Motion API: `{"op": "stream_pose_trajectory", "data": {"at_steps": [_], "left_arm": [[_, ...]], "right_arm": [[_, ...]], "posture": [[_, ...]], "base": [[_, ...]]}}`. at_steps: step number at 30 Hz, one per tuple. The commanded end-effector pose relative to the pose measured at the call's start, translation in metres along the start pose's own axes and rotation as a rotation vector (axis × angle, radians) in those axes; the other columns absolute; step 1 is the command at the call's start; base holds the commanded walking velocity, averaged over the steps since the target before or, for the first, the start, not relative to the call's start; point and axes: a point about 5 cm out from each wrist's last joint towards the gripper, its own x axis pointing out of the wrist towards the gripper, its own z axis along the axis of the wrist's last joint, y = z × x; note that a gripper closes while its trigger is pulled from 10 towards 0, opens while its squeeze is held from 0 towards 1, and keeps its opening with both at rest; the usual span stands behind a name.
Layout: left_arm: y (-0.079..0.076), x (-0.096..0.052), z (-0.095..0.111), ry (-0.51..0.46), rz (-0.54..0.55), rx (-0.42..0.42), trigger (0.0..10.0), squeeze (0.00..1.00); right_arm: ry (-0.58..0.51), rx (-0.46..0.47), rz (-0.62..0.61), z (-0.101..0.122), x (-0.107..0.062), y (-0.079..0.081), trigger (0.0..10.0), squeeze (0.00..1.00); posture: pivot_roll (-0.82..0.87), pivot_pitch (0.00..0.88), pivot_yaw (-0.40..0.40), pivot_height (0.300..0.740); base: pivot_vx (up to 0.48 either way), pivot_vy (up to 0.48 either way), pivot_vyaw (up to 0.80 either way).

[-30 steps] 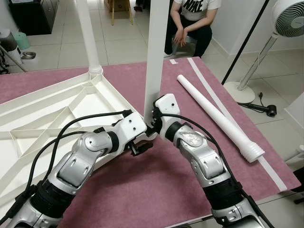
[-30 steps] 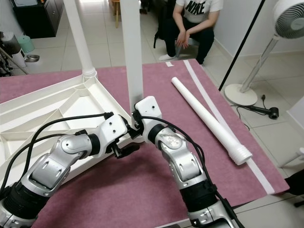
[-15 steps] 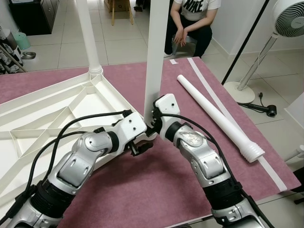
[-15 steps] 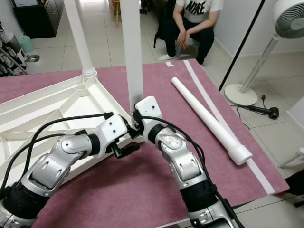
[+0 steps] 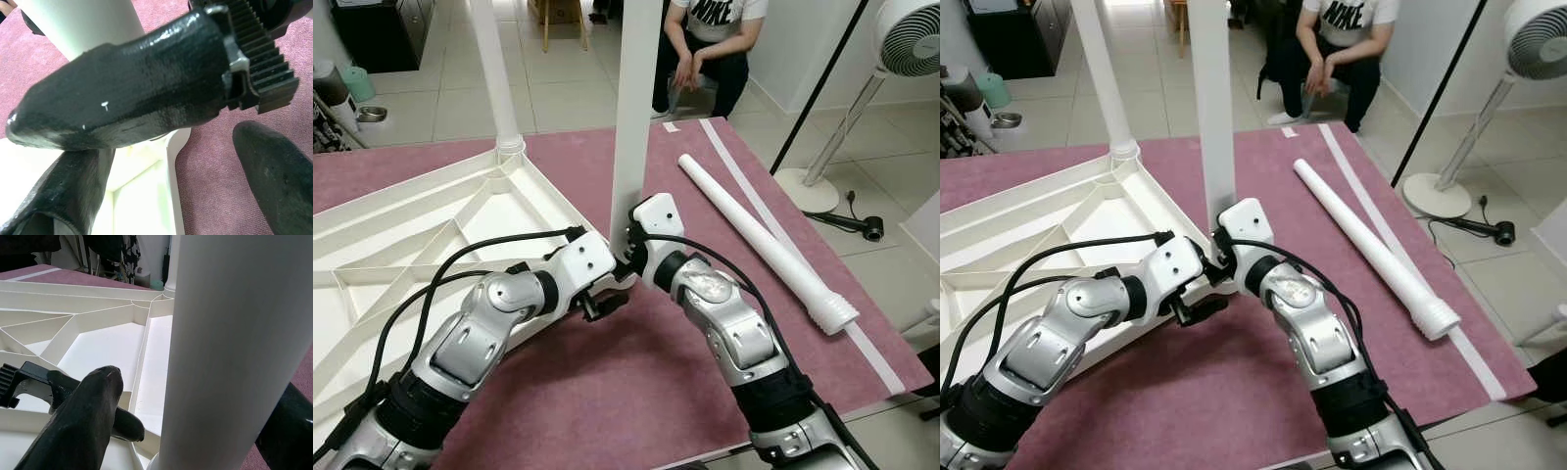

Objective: Building children table

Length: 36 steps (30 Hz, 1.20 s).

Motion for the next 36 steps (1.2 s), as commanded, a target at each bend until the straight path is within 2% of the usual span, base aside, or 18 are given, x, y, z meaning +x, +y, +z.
{"op": "stream_pose_trajectory", "data": {"at_steps": [1,13,14,15,17,18,20,24,29,34,36], "left_arm": [[0.003,0.0,0.002,0.002,0.025,0.016,10.0,1.0],[0.003,0.0,0.002,0.002,0.025,0.016,10.0,1.0],[0.004,-0.002,0.002,-0.008,0.022,0.009,10.0,1.0],[0.009,-0.009,-0.008,0.008,0.071,0.0,10.0,0.0],[0.009,-0.009,-0.008,0.008,0.071,0.0,10.0,0.0],[0.013,-0.015,-0.015,0.021,0.11,-0.003,10.0,0.0],[0.016,-0.019,-0.019,0.028,0.14,-0.005,10.0,0.0],[0.019,-0.02,-0.021,0.032,0.16,-0.005,10.0,0.0],[0.021,-0.021,-0.023,0.036,0.167,-0.006,10.0,0.0],[0.019,-0.029,-0.026,0.042,0.156,-0.016,10.0,0.0],[0.016,-0.038,-0.027,0.005,0.158,-0.057,10.0,0.0]], "right_arm": [[0.006,0.005,0.04,-0.001,0.003,0.008,10.0,0.0],[0.006,0.005,0.04,-0.001,0.003,0.008,10.0,0.0],[0.011,0.013,0.043,-0.002,0.0,0.007,10.0,0.0],[-0.002,0.023,-0.023,-0.007,-0.011,-0.005,10.0,0.0],[-0.002,0.023,-0.023,-0.007,-0.011,-0.005,10.0,0.0],[-0.015,0.024,-0.067,-0.01,-0.02,-0.012,10.0,0.0],[-0.025,0.022,-0.096,-0.012,-0.025,-0.017,10.0,0.0],[-0.036,0.019,-0.121,-0.012,-0.027,-0.022,10.0,0.0],[-0.04,0.022,-0.128,-0.011,-0.027,-0.023,10.0,0.0],[-0.027,0.02,-0.108,-0.014,-0.036,-0.021,10.0,0.0],[-0.007,0.033,-0.036,-0.019,-0.051,-0.014,10.0,0.0]], "posture": [[0.08,0.0,0.057,0.74],[0.08,0.0,0.057,0.74],[0.08,0.0,0.0,0.74],[0.06,0.0,0.0,0.74],[0.06,0.0,0.0,0.74],[0.06,0.0,0.0,0.74],[0.06,0.0,0.0,0.74],[0.06,0.0,0.0,0.74],[0.05,0.0,0.0,0.74],[0.05,0.0,0.0,0.74],[0.03,0.0,0.0,0.74]], "base": [[0.0,0.0,0.0],[0.0,0.0,0.0],[0.0,0.0,0.0],[0.0,0.0,0.0],[0.0,0.0,0.0],[0.0,0.0,0.0],[0.0,0.0,0.0],[0.0,0.0,0.0],[0.0,0.0,0.0],[0.0,0.0,0.0],[0.0,0.0,0.0]]}}
